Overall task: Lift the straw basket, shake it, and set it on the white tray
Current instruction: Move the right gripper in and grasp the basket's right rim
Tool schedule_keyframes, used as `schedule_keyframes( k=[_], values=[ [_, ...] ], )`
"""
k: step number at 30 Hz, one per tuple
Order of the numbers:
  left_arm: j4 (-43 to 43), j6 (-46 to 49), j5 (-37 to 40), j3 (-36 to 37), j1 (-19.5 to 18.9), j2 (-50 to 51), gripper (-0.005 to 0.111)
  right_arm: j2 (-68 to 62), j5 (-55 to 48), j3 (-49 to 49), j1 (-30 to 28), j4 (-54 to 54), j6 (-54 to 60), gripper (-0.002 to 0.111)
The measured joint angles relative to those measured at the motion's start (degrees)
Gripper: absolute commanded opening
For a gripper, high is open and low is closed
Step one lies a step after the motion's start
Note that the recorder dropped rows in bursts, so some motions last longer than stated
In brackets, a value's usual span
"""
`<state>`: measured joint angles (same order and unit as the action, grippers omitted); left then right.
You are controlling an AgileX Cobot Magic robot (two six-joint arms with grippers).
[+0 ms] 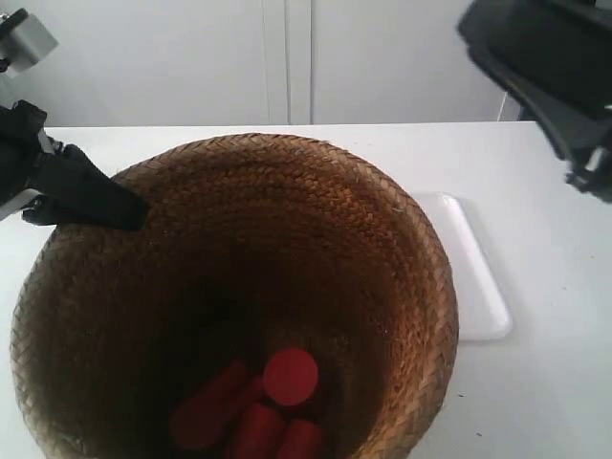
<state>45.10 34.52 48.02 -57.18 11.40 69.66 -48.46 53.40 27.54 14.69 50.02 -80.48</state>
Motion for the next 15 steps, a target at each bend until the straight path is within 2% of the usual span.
schedule_keyframes(
  k=[2, 5, 8, 10, 12, 15],
  values=[
    [0.0, 0.0, 0.2, 0.0, 0.0, 0.0, 0.000, -4.7, 1.6, 2.8, 0.0, 3.2, 0.8, 0.052],
    [0.1, 0.1, 0.2, 0.0, 0.5, 0.0, 0.000, -8.9, -0.6, 7.7, 0.0, 14.2, 0.5, 0.053],
    [0.1, 0.2, 0.2, 0.0, 0.9, 0.0, 0.000, -10.8, -8.0, 12.3, 0.1, 31.3, -11.9, 0.067],
    [0.1, 0.4, 0.2, 0.0, 1.0, 0.0, 0.000, -11.2, -14.6, 14.2, 0.1, 42.3, -25.7, 0.078],
    [0.2, 0.7, 0.2, 0.0, 1.0, 0.0, 0.000, -11.2, -18.5, 15.1, 0.1, 46.6, -33.5, 0.080],
    [0.2, 0.8, 0.2, 0.0, 1.0, 0.0, 0.000, -10.7, -19.6, 16.6, 0.1, 48.8, -38.2, 0.080]
  ],
)
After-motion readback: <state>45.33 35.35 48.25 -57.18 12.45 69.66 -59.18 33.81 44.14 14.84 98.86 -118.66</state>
